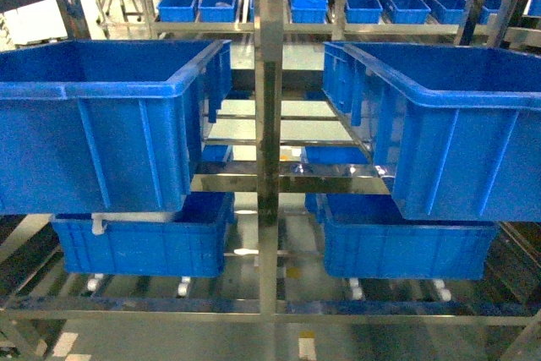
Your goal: Sort and place red and yellow blocks in left bins
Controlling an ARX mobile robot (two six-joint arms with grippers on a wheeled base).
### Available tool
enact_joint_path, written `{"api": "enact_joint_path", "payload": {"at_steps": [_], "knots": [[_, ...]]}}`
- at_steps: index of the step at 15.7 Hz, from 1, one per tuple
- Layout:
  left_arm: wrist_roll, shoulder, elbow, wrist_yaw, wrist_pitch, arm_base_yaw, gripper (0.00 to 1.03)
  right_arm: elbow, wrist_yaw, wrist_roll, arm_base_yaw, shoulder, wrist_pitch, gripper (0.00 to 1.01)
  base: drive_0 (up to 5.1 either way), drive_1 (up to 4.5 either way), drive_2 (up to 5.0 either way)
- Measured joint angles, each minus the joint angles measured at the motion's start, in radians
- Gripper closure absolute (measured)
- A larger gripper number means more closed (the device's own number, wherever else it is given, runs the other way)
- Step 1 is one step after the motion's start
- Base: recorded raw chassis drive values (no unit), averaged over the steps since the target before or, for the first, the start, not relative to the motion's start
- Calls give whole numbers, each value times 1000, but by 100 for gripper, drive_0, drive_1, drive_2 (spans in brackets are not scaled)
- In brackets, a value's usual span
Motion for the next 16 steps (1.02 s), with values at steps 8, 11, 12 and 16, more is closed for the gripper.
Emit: {"api": "enact_joint_path", "payload": {"at_steps": [8, 11, 12, 16], "knots": [[0, -6, 1, 7, 2, -9, 77, 0, 3, 0, -2, -2, 0, 74, 0, 428, -428], [0, -5, 1, 7, 0, -9, 77, 0, 3, 0, -2, -2, -1, 74, -10, 418, -438], [0, -6, 1, 8, 3, -9, 77, 0, 3, 0, -2, 0, -2, 74, -12, 415, -440], [0, 2, 1, 7, 1, -9, 77, 0, 3, 0, -2, 3, 0, 74, -5, 210, -220]]}}
